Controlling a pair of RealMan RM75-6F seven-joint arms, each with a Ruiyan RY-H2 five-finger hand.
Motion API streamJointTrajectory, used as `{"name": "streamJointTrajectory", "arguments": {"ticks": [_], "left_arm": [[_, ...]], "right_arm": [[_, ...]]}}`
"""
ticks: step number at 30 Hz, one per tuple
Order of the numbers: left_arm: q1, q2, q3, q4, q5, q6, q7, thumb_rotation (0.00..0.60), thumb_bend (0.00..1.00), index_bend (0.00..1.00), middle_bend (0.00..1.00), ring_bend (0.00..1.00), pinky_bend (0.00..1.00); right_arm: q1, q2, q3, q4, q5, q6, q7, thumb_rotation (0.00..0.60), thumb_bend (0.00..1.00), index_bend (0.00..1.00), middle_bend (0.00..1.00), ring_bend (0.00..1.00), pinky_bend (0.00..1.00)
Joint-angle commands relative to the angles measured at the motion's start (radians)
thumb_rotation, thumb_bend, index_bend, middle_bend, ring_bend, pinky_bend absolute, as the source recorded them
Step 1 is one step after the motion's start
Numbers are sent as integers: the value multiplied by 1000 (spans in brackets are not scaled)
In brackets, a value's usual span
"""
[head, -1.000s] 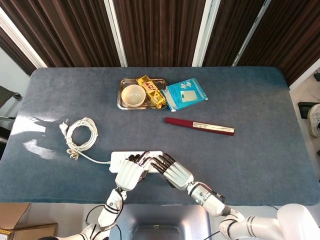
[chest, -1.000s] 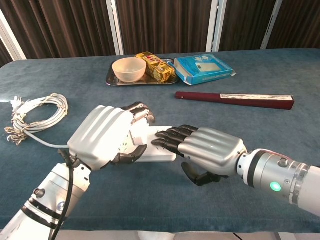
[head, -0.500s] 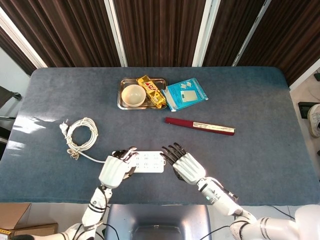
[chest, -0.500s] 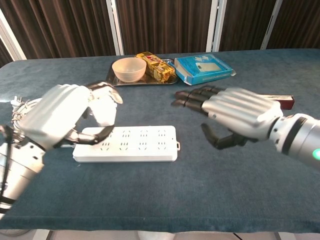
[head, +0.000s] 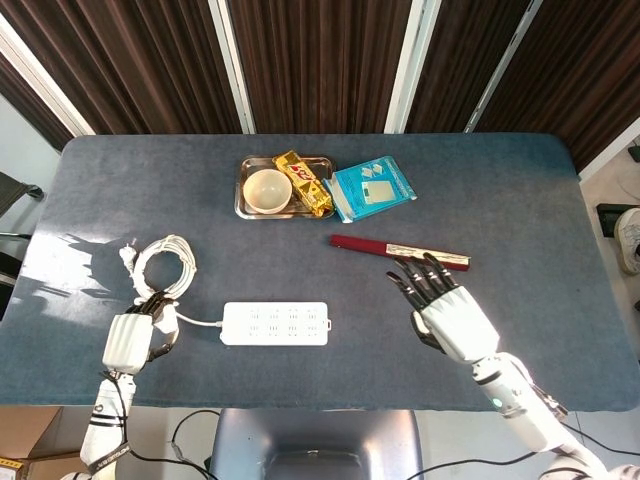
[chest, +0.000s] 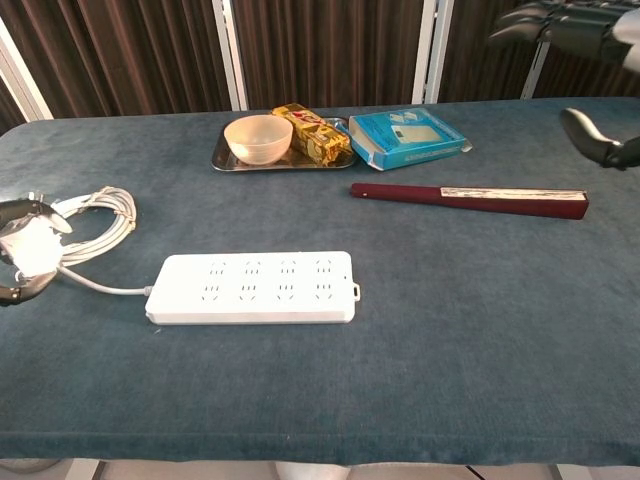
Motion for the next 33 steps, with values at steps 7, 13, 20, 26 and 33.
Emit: {"name": "streamJointTrajectory", "arguments": {"ticks": [7,13,20,26,33], "left_arm": [[16,-45,15,145,-12,-84,-113,600,428,1,27,62,231],[37,9,27,70,29,-40,-123,600,399,0,0,0,174],[129,235,56,-206,122,177,86,600,406,0,0,0,122],[228,354,69,-371,77,262,228,600,425,0,0,0,84],[212,392,40,-400,15,174,233,600,436,0,0,0,77]], "right_arm": [[-59,100,-22,-48,35,11,26,600,687,0,17,0,0],[-122,191,-29,-90,105,43,68,600,592,0,0,0,0],[-294,274,-82,-58,152,202,142,599,453,0,0,0,0],[-446,190,-89,128,247,313,330,598,356,0,0,0,0],[-465,179,-62,186,195,351,391,597,296,0,0,0,0]]}}
